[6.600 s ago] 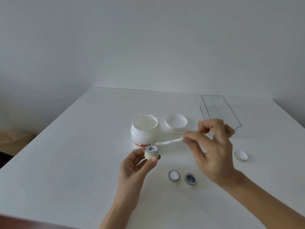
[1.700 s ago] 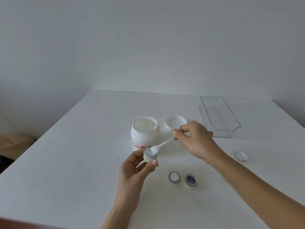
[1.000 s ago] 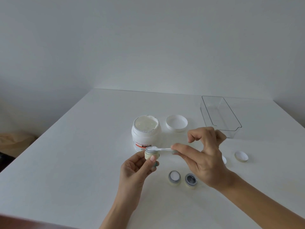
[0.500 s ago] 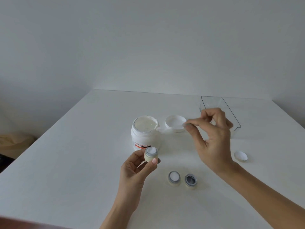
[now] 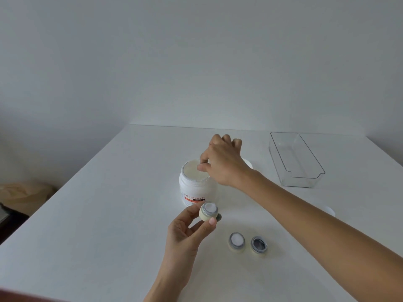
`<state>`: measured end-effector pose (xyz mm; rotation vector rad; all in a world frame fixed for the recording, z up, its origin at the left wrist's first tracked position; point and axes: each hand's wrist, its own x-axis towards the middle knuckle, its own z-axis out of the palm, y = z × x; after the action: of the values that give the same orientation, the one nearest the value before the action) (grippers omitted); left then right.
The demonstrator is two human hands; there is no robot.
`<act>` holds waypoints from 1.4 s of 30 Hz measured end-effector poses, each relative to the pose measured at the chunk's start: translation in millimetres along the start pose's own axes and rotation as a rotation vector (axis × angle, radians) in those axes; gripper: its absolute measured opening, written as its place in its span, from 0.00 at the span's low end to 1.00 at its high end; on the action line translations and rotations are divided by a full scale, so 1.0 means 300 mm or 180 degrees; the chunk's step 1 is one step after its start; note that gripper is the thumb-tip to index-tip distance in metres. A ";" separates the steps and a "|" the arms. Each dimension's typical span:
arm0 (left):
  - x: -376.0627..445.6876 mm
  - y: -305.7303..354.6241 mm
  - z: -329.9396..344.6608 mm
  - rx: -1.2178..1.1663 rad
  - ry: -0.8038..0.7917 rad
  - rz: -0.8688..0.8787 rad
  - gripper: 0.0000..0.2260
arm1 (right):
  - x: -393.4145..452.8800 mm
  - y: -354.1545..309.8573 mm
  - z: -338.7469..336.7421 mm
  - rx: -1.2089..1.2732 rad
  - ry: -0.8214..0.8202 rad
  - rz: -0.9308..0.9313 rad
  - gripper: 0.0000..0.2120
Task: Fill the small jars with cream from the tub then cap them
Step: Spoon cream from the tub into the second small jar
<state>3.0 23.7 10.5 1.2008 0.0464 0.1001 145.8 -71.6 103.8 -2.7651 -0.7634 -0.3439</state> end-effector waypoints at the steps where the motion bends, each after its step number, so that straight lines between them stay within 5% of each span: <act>1: 0.001 -0.002 0.000 -0.0022 0.0032 0.0000 0.18 | -0.004 0.005 -0.004 0.0110 -0.0028 0.0056 0.10; 13: 0.003 0.001 -0.003 -0.0087 0.0158 -0.0029 0.18 | -0.048 0.134 -0.052 0.1663 0.0194 0.1637 0.16; 22: 0.004 0.003 -0.008 -0.0064 0.0195 -0.0013 0.20 | -0.123 0.146 -0.084 0.3026 -0.0240 0.1884 0.11; 31: 0.005 0.006 -0.009 -0.0123 0.0151 0.0045 0.20 | -0.268 0.111 -0.045 0.2504 -0.0382 0.1723 0.15; 42: 0.006 0.004 -0.007 -0.0109 0.0134 0.0031 0.21 | -0.290 0.126 -0.034 0.1932 0.0027 0.1648 0.17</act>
<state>4.7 26.2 10.8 1.1648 0.0753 0.1343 91.5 -146.9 81.3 -2.2563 -0.0916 -0.0090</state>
